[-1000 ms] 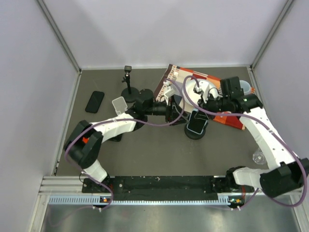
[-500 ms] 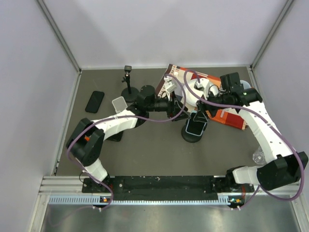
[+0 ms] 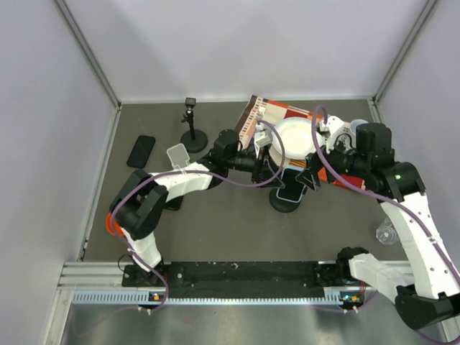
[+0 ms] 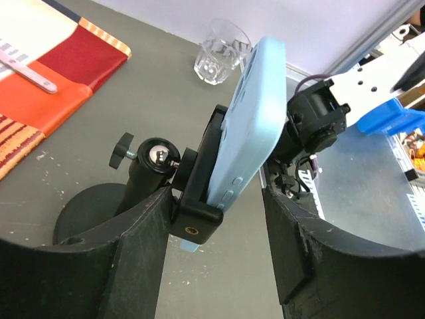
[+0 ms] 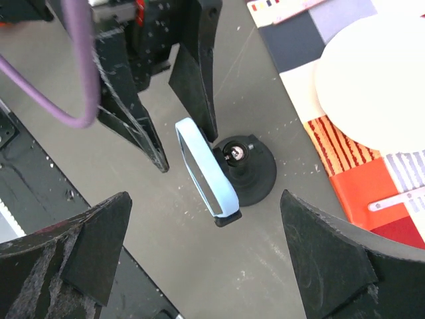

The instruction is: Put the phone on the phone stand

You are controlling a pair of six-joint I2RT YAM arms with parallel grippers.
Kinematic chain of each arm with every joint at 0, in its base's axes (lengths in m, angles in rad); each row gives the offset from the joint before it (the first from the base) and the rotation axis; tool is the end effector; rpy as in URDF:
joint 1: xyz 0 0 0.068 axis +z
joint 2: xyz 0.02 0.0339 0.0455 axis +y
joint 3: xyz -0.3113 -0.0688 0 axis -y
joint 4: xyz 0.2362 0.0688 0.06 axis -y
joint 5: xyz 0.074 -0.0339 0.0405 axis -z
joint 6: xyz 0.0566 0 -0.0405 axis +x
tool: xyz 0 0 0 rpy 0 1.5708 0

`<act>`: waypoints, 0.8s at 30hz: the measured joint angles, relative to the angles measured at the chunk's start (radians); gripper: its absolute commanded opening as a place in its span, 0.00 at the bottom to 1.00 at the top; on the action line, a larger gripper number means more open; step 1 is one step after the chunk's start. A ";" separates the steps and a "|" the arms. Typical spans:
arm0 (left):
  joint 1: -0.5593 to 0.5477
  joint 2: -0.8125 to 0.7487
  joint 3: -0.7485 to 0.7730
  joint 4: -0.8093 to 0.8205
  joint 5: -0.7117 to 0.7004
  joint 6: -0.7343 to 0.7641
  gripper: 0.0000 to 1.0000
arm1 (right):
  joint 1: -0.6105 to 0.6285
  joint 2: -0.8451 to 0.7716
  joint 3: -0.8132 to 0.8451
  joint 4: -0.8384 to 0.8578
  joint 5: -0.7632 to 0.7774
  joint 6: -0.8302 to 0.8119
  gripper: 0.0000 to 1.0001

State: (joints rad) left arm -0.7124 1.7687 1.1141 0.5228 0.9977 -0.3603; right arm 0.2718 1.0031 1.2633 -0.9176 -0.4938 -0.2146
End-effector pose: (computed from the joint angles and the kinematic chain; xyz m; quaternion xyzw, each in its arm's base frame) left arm 0.2784 -0.3033 0.3088 0.4261 0.5950 -0.6050 0.3136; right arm 0.1503 0.0697 0.4190 -0.3142 0.8187 0.2315 0.4212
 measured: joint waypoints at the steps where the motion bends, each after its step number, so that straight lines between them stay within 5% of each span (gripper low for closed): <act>1: 0.000 0.009 0.002 0.000 0.008 0.003 0.63 | 0.000 -0.023 -0.006 0.005 0.004 0.011 0.93; 3: -0.003 0.022 0.002 -0.003 0.015 0.012 0.63 | 0.000 -0.050 -0.015 0.009 0.014 0.023 0.93; 8: -0.015 0.031 0.002 -0.021 0.007 0.034 0.38 | 0.000 -0.075 -0.033 0.014 0.045 0.040 0.94; 11: -0.020 0.031 0.002 -0.024 0.004 0.055 0.33 | 0.000 -0.079 -0.035 0.015 0.064 0.044 0.94; 16: -0.033 0.031 0.002 -0.021 -0.012 0.072 0.34 | 0.000 -0.103 -0.042 0.016 0.096 0.044 0.94; 21: -0.040 0.031 0.002 -0.016 -0.027 0.075 0.48 | 0.000 -0.134 -0.042 0.016 0.129 0.043 0.94; 24: -0.050 0.031 -0.004 -0.012 -0.056 0.070 0.44 | 0.000 -0.146 -0.042 0.016 0.142 0.044 0.94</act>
State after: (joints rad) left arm -0.7624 1.8000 1.1099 0.5106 0.9417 -0.2901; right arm 0.2718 0.8574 1.2217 -0.9012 -0.3523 -0.1707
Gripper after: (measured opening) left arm 0.476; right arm 0.940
